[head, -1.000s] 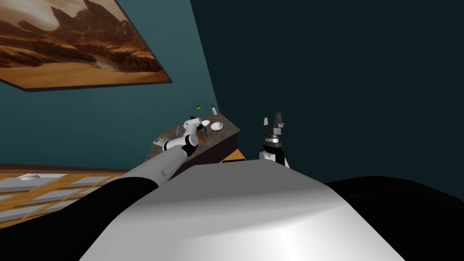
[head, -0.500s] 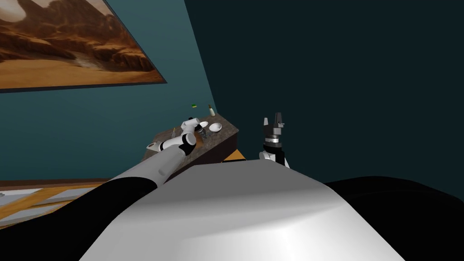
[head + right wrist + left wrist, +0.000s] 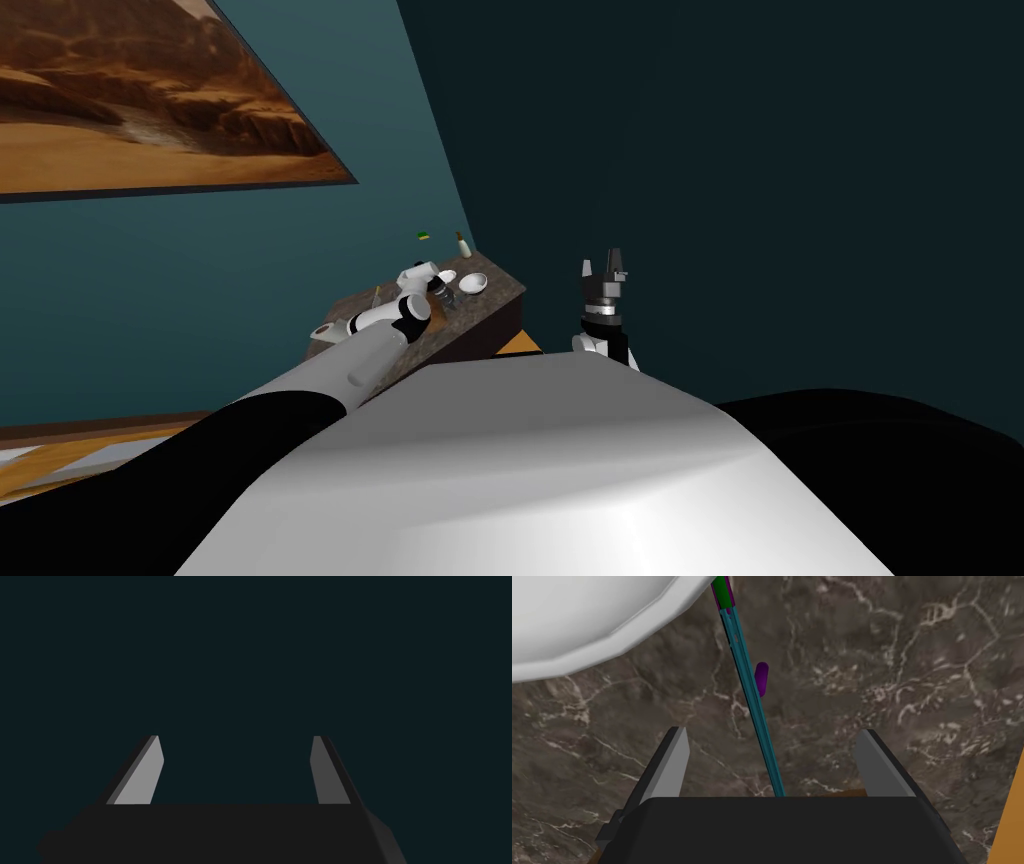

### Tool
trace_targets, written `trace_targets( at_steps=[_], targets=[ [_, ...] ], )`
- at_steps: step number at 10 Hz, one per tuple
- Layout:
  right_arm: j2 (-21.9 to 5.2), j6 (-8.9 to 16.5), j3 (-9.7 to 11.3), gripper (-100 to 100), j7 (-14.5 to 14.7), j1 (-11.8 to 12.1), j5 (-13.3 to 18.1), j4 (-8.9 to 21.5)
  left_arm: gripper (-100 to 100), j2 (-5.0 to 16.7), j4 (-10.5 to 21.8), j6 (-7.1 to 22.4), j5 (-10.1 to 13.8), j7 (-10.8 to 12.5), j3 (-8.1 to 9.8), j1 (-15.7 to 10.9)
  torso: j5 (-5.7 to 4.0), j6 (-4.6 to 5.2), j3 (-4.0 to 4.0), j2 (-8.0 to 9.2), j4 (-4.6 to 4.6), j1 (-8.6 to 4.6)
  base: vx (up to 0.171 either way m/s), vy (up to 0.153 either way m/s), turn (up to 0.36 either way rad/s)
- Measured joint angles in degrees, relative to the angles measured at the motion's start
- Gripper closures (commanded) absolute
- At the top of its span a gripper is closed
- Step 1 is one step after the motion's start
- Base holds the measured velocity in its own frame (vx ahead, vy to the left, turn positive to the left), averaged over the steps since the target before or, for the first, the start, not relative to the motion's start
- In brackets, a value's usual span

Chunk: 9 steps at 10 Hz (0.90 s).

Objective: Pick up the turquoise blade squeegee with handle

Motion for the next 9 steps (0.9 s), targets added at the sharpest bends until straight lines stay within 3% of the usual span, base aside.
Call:
trace_targets(
  at_steps=[1, 2, 3, 6, 7, 9],
  targets=[
    [0.0, 0.0, 0.0, 0, 0.0, 0.0, 0.0, 0.0, -100, 0.04, -0.13, 0.96, 0.07, -0.23, 0.31, 0.28, 0.0, 0.0, 0.02, 0.04, 0.01, 0.0, 0.001, 0.008, -0.004],
    [0.0, 0.0, 0.0, 0, 0.0, 0.0, 0.0, 0.0, 0, 0.05, -0.12, 1.15, 0.07, -0.29, 0.35, 0.31, -0.01, 0.0, 0.04, 0.07, 0.02, -0.03, 0.0, 0.0, 0.0],
    [0.0, 0.0, 0.0, 0, 0.0, 0.0, 0.0, 0.0, -100, 0.05, -0.12, 1.14, 0.07, -0.28, 0.34, 0.31, -0.01, 0.0, 0.05, 0.08, 0.02, -0.05, 0.0, 0.0, 0.0],
    [0.0, 0.0, 0.0, 0, 0.0, 0.0, 0.0, 0.0, -100, -0.92, 0.02, -1.17, 0.53, -0.23, -0.01, 1.79, -0.01, 0.0, 0.06, 0.1, 0.02, -0.07, -0.003, -0.001, 0.002],
    [0.0, 0.0, 0.0, 0, 0.0, 0.0, 0.0, 0.0, 100, -0.96, 0.07, -1.41, 0.55, -0.21, -0.02, 1.83, -0.02, 0.0, 0.06, 0.1, 0.03, -0.07, 0.0, 0.0, 0.0],
    [0.0, 0.0, 0.0, 0, 0.0, 0.0, 0.0, 0.0, 100, -0.93, 0.02, -1.44, 0.56, -0.18, 0.0, 1.77, -0.01, -0.01, 0.06, 0.13, 0.0, -0.08, 0.0, 0.0, 0.0]
  ],
)
